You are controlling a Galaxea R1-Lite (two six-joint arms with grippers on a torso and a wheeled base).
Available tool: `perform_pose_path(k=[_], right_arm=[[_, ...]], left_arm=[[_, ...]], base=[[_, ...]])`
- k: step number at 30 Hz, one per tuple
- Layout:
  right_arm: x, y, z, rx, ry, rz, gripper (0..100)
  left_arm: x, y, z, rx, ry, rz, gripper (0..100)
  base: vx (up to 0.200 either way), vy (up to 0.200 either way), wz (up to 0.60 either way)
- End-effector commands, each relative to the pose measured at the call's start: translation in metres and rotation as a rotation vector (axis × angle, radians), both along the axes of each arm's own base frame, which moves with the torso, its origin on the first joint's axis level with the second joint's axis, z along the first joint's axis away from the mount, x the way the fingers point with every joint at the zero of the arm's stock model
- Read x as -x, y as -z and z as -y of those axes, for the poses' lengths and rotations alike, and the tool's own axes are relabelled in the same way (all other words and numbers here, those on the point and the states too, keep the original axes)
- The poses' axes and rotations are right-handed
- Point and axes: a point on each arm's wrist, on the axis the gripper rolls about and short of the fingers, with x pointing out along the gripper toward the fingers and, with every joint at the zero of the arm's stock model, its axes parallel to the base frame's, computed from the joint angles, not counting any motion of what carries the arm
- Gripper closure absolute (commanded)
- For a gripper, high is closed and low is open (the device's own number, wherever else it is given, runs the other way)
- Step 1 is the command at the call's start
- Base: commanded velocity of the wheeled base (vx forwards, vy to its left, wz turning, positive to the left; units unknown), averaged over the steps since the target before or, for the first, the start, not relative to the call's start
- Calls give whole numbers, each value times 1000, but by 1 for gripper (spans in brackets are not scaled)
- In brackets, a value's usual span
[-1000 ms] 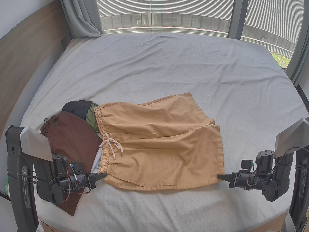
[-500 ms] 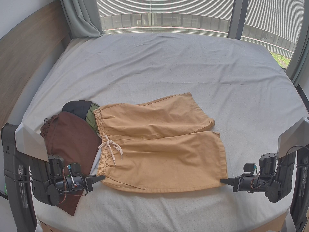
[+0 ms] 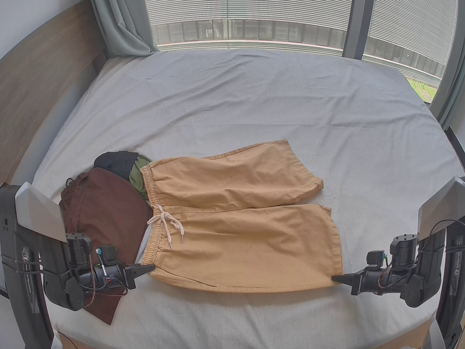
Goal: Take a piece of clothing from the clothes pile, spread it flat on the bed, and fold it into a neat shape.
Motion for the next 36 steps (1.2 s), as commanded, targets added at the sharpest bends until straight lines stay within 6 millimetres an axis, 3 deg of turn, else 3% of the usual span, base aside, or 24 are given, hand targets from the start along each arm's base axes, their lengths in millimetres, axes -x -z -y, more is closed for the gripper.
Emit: perform_pose_path(k=[1, 19, 36], right_arm=[[2, 1, 0, 5, -5, -5, 100], [18, 5, 14, 70, -98, 34, 100], [30, 5, 15, 74, -130, 8, 100]], left_arm=[[2, -4, -1, -1, -1, 8, 100], [32, 2, -8, -59, 40, -28, 100], [60, 6, -9, -100, 83, -83, 100]], base=[[0, 0, 0], [0, 0, 0], [0, 0, 0]])
